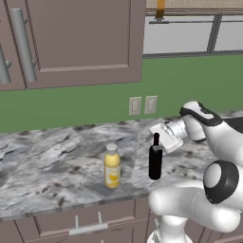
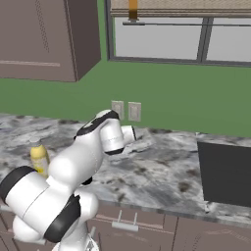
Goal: There is a wine glass and glass cup on the dining counter. Place the wine bottle next to the wine glass and the juice bottle next to the glass cup.
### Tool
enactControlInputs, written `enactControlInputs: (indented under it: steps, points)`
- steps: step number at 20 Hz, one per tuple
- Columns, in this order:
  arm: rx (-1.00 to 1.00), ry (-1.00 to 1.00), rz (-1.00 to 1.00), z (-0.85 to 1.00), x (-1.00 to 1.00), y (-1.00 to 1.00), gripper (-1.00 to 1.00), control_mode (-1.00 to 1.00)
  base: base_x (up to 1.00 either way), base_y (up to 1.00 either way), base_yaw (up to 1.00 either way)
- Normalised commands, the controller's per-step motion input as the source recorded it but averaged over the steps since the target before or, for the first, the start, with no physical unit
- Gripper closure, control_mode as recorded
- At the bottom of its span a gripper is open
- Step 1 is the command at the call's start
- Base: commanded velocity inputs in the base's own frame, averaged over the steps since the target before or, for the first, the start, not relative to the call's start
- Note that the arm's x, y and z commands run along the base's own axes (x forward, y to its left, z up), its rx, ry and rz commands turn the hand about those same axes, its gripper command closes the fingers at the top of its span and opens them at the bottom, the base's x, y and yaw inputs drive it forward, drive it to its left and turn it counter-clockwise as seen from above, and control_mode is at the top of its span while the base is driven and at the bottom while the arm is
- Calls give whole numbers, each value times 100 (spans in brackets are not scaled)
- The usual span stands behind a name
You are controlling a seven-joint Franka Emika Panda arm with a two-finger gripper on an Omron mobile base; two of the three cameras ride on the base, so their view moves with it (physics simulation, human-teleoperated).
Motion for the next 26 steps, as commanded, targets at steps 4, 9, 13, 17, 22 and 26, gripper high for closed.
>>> enactControlInputs:
  steps: [4,9,13,17,22,26]
  points:
    - [0,2,-8,0,0,2,100,-100,0,0,0]
    - [0,0,-3,3,-7,-4,100,-100,0,0,0]
    - [0,0,0,33,-34,-3,100,-100,0,0,0]
    - [-3,0,0,54,-40,-2,100,-100,0,0,0]
    - [-1,1,-1,61,-36,-2,100,-100,0,0,0]
    - [0,-4,-2,53,-42,-5,100,-100,0,0,0]
